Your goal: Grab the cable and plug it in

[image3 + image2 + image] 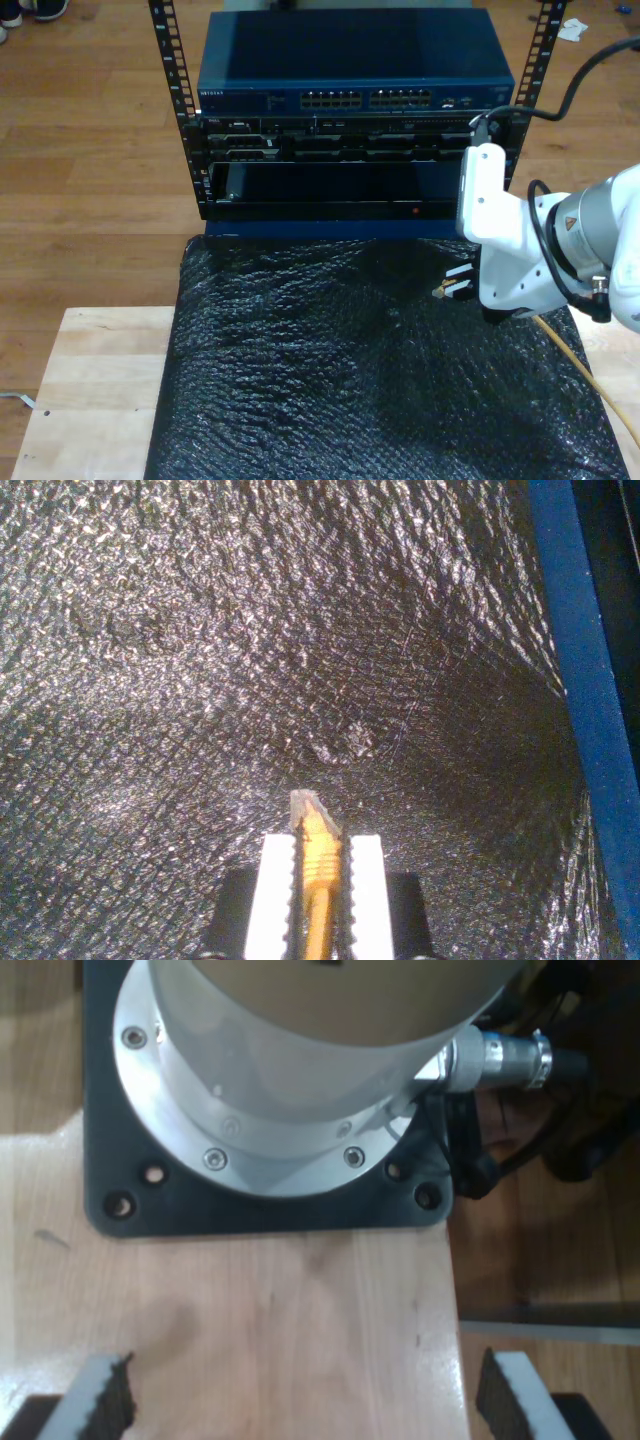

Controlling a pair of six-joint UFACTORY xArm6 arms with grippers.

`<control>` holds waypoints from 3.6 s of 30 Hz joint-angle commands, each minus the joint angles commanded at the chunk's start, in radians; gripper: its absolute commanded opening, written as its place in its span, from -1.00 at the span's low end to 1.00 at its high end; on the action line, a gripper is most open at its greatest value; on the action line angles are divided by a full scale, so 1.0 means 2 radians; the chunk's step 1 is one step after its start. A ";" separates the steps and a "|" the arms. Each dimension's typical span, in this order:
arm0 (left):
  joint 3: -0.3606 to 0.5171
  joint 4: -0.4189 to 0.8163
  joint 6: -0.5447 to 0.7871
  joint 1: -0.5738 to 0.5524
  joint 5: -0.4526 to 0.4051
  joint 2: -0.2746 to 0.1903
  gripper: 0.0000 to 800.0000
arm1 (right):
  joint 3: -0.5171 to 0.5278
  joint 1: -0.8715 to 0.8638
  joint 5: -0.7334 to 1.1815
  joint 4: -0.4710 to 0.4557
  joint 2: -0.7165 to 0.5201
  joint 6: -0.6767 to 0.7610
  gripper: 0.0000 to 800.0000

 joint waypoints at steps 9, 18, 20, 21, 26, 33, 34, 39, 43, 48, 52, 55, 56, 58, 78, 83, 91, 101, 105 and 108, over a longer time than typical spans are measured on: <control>0.003 -0.008 0.022 0.000 -0.021 -0.002 0.99 | 0.000 -0.001 0.001 -0.005 -0.005 0.000 -1.00; 0.021 -0.008 0.035 0.001 -0.048 -0.005 0.99 | 0.001 -0.002 0.007 -0.005 -0.007 0.000 -1.00; 0.027 -0.007 0.035 0.001 -0.061 -0.008 0.99 | 0.001 -0.002 0.007 -0.005 -0.007 0.000 -1.00; 0.027 -0.006 0.035 0.001 -0.061 -0.009 0.99 | 0.001 -0.003 0.007 -0.005 -0.007 0.000 -1.00; 0.031 -0.003 0.038 0.000 -0.062 -0.005 0.99 | 0.000 -0.005 0.008 -0.007 -0.008 0.000 -1.00; 0.039 -0.002 0.039 0.000 -0.071 -0.005 0.99 | 0.000 -0.006 0.015 -0.006 -0.008 0.000 -1.00; 0.038 -0.002 0.040 0.000 -0.071 -0.005 0.99 | 0.000 -0.006 0.015 -0.006 -0.008 0.000 -1.00; 0.040 -0.002 0.055 0.001 -0.071 -0.005 0.99 | 0.001 -0.006 0.016 -0.007 -0.016 0.000 -1.00; 0.041 -0.002 0.059 0.001 -0.072 -0.005 0.99 | 0.001 -0.009 0.021 -0.008 -0.018 0.000 -1.00; 0.041 -0.002 0.084 0.001 -0.072 0.001 1.00 | 0.004 -0.014 0.025 -0.008 -0.021 0.000 -1.00; 0.069 0.002 0.090 0.001 -0.107 0.011 1.00 | 0.007 -0.015 0.025 -0.008 -0.025 0.000 -1.00; 0.082 0.005 0.090 0.002 -0.139 0.015 1.00 | 0.008 -0.016 0.028 -0.008 -0.025 0.000 -1.00; 0.082 0.004 0.090 0.002 -0.140 0.015 1.00 | 0.008 -0.017 0.028 -0.008 -0.025 0.000 -1.00; 0.082 0.004 0.090 0.002 -0.140 0.015 1.00 | 0.010 -0.017 0.028 -0.008 -0.025 0.000 -1.00; 0.082 0.004 0.090 0.003 -0.140 0.015 1.00 | -0.005 -0.024 -0.018 -0.006 -0.020 -0.001 -1.00; 0.082 0.004 0.090 0.003 -0.140 0.015 1.00 | -0.017 -0.021 -0.073 -0.013 0.012 -0.002 -1.00; 0.082 0.004 0.090 0.003 -0.140 0.015 1.00 | -0.035 0.004 -0.181 -0.053 0.058 -0.005 -1.00; 0.082 0.004 0.090 0.003 -0.140 0.015 1.00 | -0.074 0.057 -0.354 -0.117 0.181 -0.008 -1.00; 0.082 0.004 0.090 0.003 -0.140 0.015 1.00 | -0.091 0.055 -0.362 -0.125 0.209 -0.006 -1.00; 0.082 0.004 0.090 0.003 -0.140 0.015 1.00 | -0.095 0.056 -0.384 -0.125 0.216 -0.007 -1.00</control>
